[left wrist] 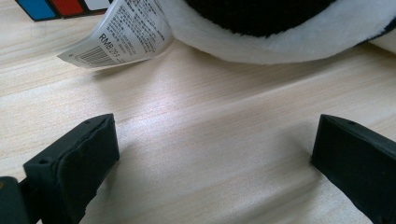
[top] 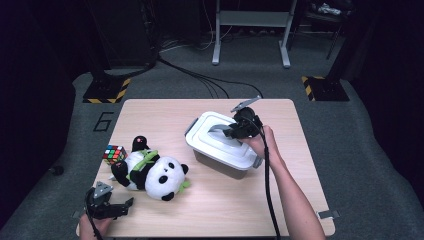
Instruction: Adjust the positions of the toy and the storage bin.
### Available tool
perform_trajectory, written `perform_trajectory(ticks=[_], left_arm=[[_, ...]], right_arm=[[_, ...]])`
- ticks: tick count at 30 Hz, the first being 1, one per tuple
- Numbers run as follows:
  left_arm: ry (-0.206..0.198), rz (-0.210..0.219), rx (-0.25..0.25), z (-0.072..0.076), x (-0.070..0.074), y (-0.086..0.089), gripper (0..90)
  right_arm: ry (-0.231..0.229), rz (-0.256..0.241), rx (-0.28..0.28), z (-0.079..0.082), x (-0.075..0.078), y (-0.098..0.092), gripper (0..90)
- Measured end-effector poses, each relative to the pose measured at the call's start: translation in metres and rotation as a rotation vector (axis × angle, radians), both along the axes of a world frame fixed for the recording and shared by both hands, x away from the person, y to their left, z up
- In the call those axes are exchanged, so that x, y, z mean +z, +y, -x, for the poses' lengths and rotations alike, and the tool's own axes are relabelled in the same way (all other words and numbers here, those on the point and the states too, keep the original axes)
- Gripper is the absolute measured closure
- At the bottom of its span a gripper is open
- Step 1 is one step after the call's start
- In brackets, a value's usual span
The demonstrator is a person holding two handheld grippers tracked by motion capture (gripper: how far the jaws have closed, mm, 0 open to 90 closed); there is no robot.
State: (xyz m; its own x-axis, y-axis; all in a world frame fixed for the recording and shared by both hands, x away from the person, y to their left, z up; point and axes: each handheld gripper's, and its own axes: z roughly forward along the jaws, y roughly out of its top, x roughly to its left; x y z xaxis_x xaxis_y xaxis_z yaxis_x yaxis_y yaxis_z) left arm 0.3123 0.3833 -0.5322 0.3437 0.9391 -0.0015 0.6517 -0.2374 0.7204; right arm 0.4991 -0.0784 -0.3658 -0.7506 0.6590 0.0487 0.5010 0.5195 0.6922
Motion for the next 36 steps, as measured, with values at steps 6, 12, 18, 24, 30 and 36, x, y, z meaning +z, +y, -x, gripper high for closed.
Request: perform_trajectory(ticks=[6, 12, 18, 24, 30, 36], left_arm=[[0.0, 0.0, 0.0, 0.0, 0.0, 0.0, 0.5], [0.0, 0.0, 0.0, 0.0, 0.0, 0.0, 0.4], [0.0, 0.0, 0.0, 0.0, 0.0, 0.0, 0.4], [-0.002, -0.001, 0.0, -0.001, 0.0, 0.0, 0.4], [0.001, 0.001, 0.009, -0.001, 0.0, 0.0, 0.4], [0.003, 0.0, 0.012, -0.001, 0.0, 0.0, 0.3]], right_arm=[[0.01, -0.01, -0.044, 0.006, 0.0, 0.004, 63.8], [0.015, -0.009, -0.077, 0.011, 0.0, 0.009, 64.4], [0.032, -0.023, -0.126, 0.016, 0.0, 0.015, 64.5], [0.038, -0.031, -0.164, 0.021, 0.0, 0.021, 64.7], [0.057, -0.049, -0.18, 0.023, -0.001, 0.023, 65.0], [0.058, -0.052, -0.19, 0.025, -0.001, 0.029, 65.5]])
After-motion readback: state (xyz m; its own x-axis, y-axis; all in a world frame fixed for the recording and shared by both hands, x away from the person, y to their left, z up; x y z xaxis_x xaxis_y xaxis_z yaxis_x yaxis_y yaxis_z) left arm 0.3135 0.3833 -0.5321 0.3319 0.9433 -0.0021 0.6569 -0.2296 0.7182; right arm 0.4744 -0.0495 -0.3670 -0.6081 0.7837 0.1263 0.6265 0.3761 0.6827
